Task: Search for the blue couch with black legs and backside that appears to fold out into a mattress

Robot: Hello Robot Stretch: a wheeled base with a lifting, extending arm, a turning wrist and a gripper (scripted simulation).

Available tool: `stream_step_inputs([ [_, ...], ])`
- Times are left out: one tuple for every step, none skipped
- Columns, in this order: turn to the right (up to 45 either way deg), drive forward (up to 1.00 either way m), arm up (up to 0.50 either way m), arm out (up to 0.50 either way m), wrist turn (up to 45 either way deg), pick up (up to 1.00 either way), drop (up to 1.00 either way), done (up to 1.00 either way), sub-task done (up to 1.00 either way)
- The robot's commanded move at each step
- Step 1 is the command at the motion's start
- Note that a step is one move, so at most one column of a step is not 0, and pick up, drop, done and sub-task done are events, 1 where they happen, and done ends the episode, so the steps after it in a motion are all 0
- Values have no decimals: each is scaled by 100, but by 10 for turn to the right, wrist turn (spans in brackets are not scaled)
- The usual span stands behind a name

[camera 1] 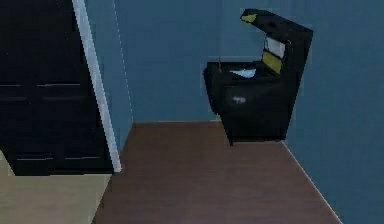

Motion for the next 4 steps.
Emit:
stream_step_inputs([
  [-420,0,0,0,0,0,0,0,0],
  [0,45,0,0,0,0,0,0,0],
  [-450,0,0,0,0,0,0,0,0],
  [-30,0,0,0,0,0,0,0,0],
])
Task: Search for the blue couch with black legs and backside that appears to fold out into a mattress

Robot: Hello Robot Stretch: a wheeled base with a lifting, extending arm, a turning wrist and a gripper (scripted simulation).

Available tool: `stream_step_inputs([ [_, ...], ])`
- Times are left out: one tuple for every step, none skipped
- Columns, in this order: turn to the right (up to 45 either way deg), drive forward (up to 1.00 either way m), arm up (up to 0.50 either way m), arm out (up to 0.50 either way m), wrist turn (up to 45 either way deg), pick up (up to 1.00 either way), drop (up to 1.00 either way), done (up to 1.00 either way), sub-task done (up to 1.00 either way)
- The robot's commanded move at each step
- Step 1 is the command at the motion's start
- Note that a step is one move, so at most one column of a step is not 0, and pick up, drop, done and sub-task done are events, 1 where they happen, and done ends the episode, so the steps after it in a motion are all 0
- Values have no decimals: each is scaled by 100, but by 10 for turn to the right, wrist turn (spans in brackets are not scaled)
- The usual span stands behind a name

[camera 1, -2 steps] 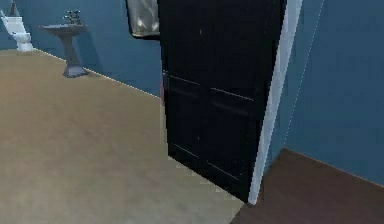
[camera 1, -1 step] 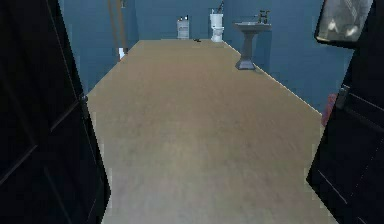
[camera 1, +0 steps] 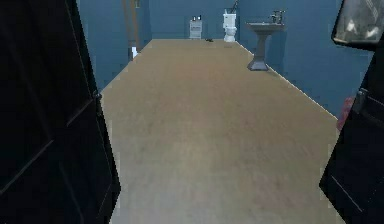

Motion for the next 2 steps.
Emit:
stream_step_inputs([
  [0,100,0,0,0,0,0,0,0],
  [0,10,0,0,0,0,0,0,0],
])
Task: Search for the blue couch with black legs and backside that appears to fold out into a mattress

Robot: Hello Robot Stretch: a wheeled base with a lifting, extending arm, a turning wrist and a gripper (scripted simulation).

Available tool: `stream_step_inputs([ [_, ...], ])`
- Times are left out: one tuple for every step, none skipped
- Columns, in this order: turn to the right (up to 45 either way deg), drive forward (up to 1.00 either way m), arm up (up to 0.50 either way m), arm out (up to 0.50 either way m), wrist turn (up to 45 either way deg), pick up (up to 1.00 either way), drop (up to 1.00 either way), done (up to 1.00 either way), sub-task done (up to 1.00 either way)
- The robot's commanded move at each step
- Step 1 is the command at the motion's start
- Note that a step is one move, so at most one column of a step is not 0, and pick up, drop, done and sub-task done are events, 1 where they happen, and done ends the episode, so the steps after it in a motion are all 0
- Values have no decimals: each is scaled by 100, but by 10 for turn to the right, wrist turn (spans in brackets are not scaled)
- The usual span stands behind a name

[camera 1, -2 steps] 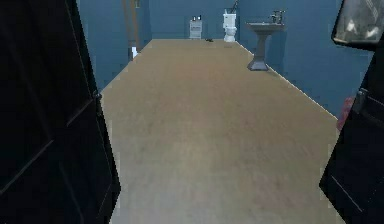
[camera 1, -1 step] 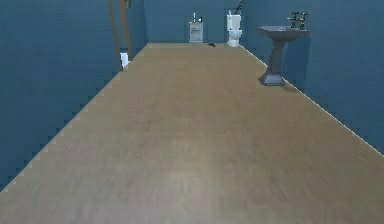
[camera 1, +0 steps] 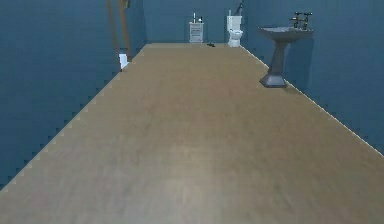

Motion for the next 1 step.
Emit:
stream_step_inputs([
  [-120,0,0,0,0,0,0,0,0],
])
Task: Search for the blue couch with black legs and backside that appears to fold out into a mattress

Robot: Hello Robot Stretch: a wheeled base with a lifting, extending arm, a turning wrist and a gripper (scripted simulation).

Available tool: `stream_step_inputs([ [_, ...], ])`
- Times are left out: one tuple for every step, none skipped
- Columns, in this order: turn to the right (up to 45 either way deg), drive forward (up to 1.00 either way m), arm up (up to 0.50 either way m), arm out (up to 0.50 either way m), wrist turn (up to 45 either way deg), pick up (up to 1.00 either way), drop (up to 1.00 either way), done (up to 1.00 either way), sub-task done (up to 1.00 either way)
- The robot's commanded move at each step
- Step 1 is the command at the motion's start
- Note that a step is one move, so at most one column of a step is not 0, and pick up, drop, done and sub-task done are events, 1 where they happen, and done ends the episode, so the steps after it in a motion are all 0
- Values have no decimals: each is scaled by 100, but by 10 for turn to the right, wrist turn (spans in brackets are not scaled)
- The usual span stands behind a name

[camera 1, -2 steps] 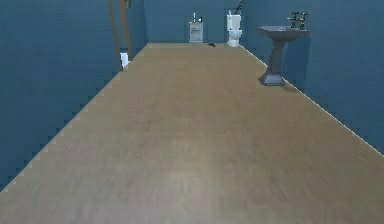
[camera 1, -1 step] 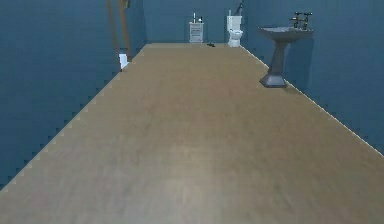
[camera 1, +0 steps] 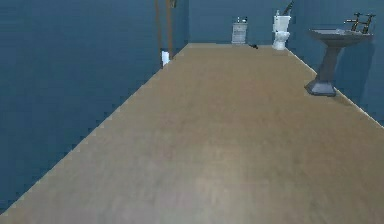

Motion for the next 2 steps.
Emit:
stream_step_inputs([
  [-30,0,0,0,0,0,0,0,0],
  [0,100,0,0,0,0,0,0,0],
])
